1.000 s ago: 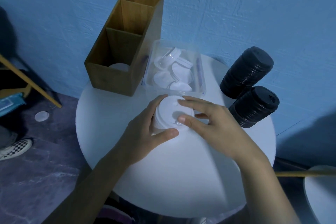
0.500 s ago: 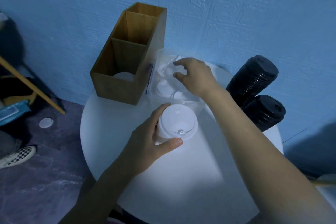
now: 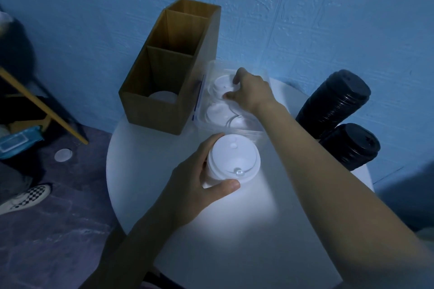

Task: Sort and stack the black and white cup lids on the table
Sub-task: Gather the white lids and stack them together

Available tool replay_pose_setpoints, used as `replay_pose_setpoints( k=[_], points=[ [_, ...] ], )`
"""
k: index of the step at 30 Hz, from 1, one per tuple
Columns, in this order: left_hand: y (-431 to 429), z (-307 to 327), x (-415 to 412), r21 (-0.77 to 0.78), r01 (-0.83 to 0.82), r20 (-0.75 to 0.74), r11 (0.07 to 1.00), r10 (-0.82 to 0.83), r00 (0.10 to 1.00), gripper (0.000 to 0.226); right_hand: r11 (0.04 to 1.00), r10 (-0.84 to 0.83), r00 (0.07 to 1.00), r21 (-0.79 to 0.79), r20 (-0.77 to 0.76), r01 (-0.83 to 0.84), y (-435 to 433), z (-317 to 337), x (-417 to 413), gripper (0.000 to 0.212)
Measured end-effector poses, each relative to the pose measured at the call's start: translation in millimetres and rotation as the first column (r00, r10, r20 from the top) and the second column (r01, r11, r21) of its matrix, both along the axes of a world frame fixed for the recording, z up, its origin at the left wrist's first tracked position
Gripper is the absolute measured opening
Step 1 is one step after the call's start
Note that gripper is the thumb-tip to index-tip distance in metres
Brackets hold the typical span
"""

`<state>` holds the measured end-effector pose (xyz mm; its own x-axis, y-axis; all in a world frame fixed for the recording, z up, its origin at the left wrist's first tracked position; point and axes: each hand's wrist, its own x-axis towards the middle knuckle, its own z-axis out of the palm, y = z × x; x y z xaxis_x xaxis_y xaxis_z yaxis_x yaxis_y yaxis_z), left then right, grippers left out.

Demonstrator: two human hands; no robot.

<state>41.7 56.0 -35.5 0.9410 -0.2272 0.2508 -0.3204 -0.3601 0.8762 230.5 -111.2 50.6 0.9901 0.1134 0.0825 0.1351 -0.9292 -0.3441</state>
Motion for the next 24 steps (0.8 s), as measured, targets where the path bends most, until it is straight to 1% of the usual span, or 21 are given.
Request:
replay_pose_setpoints(
  k=[3,7,12,16,19,22,24],
  points=[
    [-1,0,0,0.006,0.004,0.008,1.000,-0.004,1.000,0.078,1.000,-0.003,1.000,0.030,0.011,0.002,1,6,-13,0.046],
    [0,2,-1,-0.018,0.004,-0.015,1.000,-0.005,1.000,0.078,0.984,-0.017,0.997,0.180,0.081,0.003,-9,15,-35,0.047],
    [0,-1,1,-0.008,0.002,0.024,1.000,-0.001,1.000,0.076,0.956,0.088,0.995,0.274,0.055,-0.100,-28,17,-72,0.043],
    [-1,-4,4,0.009,-0.012,0.081,1.000,0.012,0.997,0.075,0.916,0.149,0.984,0.362,0.098,-0.175,-35,16,-95,0.051],
    [-1,-4,5,0.015,-0.018,0.089,1.000,0.016,0.996,0.076,0.873,0.120,0.980,0.454,0.156,-0.179,-41,16,-116,0.046],
    [0,-3,2,0.023,-0.008,0.075,1.000,0.006,0.997,0.077,0.803,0.083,0.977,0.567,0.198,-0.183,-51,15,-147,0.048],
    [1,-3,2,0.045,-0.010,0.076,0.999,0.007,0.997,0.079,0.771,0.077,0.976,0.609,0.202,-0.187,-58,10,-169,0.048]
  ],
)
